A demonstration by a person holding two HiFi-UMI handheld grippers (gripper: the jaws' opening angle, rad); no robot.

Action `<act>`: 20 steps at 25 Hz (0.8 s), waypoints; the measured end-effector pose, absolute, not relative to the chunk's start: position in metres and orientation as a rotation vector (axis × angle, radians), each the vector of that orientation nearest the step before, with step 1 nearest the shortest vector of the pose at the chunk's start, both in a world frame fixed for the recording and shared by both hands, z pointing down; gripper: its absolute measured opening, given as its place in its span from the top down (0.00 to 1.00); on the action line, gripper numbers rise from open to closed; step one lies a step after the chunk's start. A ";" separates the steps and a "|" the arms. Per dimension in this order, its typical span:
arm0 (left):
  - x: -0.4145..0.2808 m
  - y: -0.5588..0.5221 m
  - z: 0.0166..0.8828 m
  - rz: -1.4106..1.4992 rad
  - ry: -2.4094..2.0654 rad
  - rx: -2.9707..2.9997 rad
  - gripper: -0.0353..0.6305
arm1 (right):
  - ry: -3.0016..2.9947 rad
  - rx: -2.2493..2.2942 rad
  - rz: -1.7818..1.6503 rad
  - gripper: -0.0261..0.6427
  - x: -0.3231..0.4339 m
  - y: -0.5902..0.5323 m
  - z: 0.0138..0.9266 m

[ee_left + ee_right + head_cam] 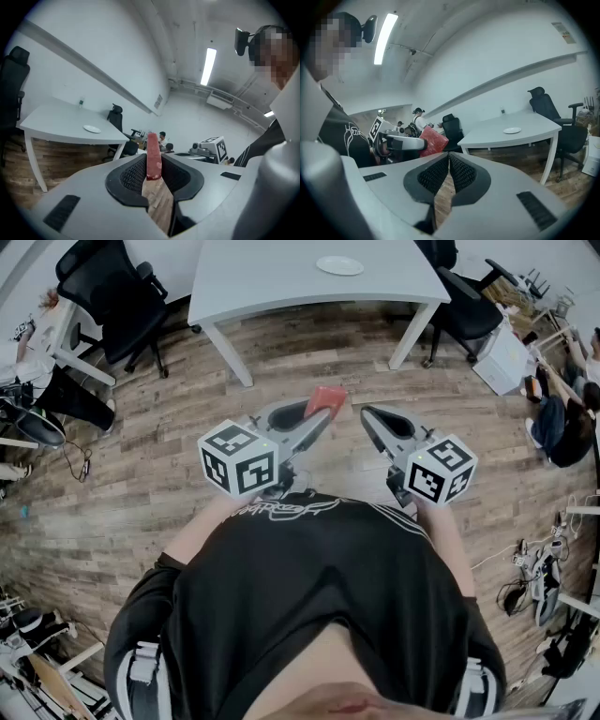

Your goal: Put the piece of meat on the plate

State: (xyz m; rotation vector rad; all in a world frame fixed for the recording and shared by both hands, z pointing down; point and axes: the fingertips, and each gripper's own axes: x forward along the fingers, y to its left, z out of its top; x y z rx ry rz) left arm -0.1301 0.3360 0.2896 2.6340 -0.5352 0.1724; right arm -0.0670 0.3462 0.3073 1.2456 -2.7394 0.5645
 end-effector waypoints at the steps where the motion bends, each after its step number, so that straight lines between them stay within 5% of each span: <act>1: -0.129 0.337 0.291 0.175 -0.536 2.634 0.81 | -2.738 1.243 0.565 0.94 -0.066 0.348 0.309; 20: -0.097 0.373 0.287 0.158 -0.518 2.658 0.81 | -2.767 1.308 0.588 0.94 -0.030 0.382 0.304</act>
